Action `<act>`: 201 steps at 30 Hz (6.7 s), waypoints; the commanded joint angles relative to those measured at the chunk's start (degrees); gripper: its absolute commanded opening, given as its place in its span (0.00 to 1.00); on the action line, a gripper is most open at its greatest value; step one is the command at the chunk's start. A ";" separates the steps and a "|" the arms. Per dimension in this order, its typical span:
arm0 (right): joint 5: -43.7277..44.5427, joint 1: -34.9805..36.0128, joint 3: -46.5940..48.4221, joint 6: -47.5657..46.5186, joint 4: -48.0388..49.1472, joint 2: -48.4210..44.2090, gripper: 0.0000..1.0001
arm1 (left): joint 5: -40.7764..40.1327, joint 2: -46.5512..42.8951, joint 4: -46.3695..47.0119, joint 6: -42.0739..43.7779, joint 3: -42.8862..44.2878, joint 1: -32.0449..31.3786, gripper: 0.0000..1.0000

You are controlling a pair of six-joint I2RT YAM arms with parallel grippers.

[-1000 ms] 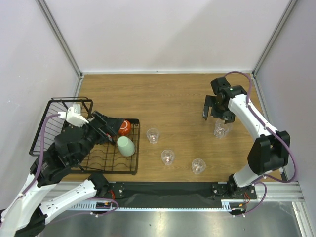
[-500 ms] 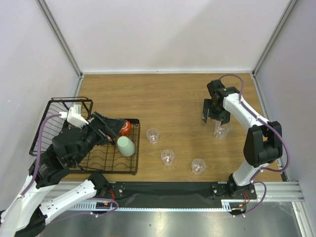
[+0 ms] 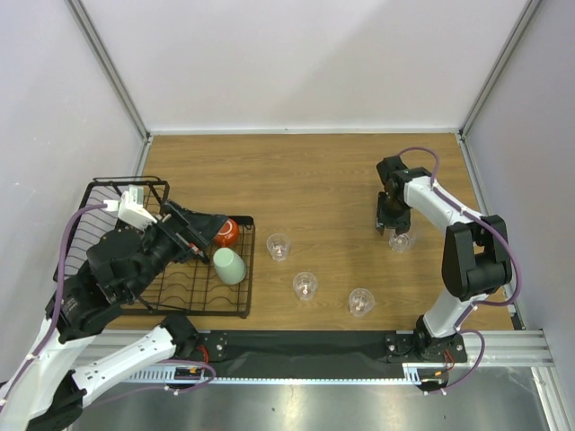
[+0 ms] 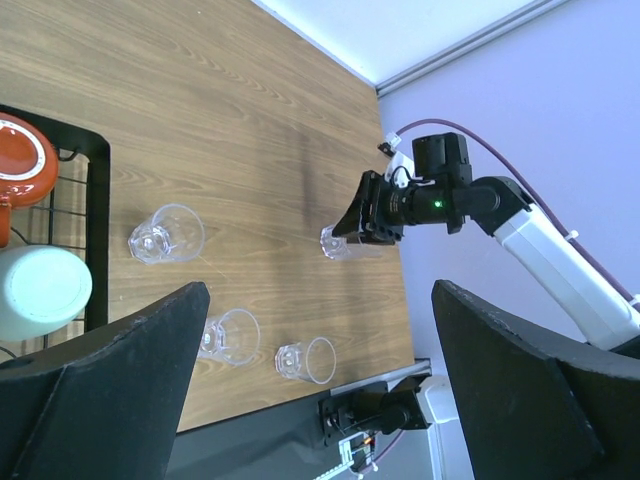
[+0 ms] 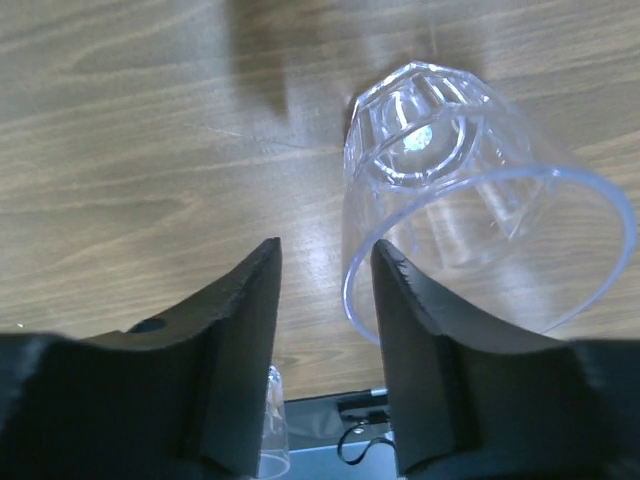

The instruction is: Load the cups into the dish rack

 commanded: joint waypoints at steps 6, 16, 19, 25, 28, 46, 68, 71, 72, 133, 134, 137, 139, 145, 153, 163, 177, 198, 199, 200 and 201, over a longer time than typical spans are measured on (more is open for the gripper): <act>-1.59 -1.03 1.33 -1.23 1.62 -0.59 0.13 | 2.85 2.60 0.39 0.50 4.43 0.38 0.99; -10.53 -1.21 7.31 -0.79 -0.04 -7.27 0.02 | 4.86 6.64 1.53 4.10 10.05 0.30 0.99; -18.09 -1.21 8.71 -0.09 0.13 -10.78 0.02 | 5.48 7.70 2.15 5.24 10.06 0.38 0.99; -35.74 -1.03 10.04 2.20 2.15 -17.64 0.02 | 7.24 11.13 1.62 10.16 12.51 0.38 1.00; -46.53 -0.77 10.04 5.52 5.21 -20.54 0.02 | 8.29 12.09 2.93 11.66 12.43 0.29 1.00; -74.19 5.12 -6.40 51.49 59.70 -31.79 0.01 | 26.31 16.40 19.81 11.75 6.89 0.38 1.00; -73.66 14.35 -7.63 68.91 85.91 -28.02 0.00 | 36.24 16.93 34.05 8.94 0.12 0.38 0.98; -74.01 14.35 -7.02 67.16 84.07 -27.58 0.00 | 38.52 17.98 32.65 8.94 0.91 0.29 0.97; -74.19 14.35 -6.93 66.72 83.54 -27.49 0.00 | 38.97 18.42 31.69 8.94 1.09 0.29 0.97; -56.26 7.58 -1.13 13.28 2.15 -26.43 1.00 | 2.23 21.51 -34.94 13.18 13.85 8.37 0.00; -56.17 7.58 -1.13 13.36 1.89 -26.52 1.00 | 2.41 21.15 -34.77 12.63 12.70 9.25 0.00; -56.00 7.58 -1.74 13.45 1.97 -26.96 1.00 | 1.97 22.02 -34.77 12.10 10.24 11.63 0.00; -56.26 7.58 -2.26 13.71 2.41 -27.05 1.00 | 1.53 22.55 -34.68 12.36 10.41 12.59 0.00; -56.52 7.49 -3.32 13.71 3.20 -26.70 1.00 | -0.58 24.40 -34.94 14.21 10.94 15.58 0.00; -56.87 7.23 -3.32 13.63 3.56 -26.00 1.00 | 0.04 24.93 -35.03 11.66 5.58 18.57 0.00; -57.14 7.14 -3.76 13.10 4.08 -24.94 1.00 | -4.18 26.68 -34.94 13.24 1.89 20.86 0.00; -57.84 6.62 -3.50 12.48 4.61 -23.36 1.00 | -4.54 27.30 -34.86 11.93 -1.28 21.04 0.00; -59.07 5.21 -3.32 9.50 3.21 -21.60 1.00 | -0.49 25.19 -34.86 10.43 -6.81 21.04 0.00; -59.07 5.21 -3.41 9.32 2.94 -21.60 0.99 | -0.49 25.02 -34.94 10.43 -7.08 21.04 0.00; -58.98 5.21 -3.50 9.23 2.85 -21.60 1.00 | -0.41 24.84 -34.86 10.34 -7.26 21.04 0.00; -58.98 5.21 -3.59 9.06 2.59 -21.69 0.99 | -0.40 24.84 -34.86 10.17 -7.61 21.04 0.00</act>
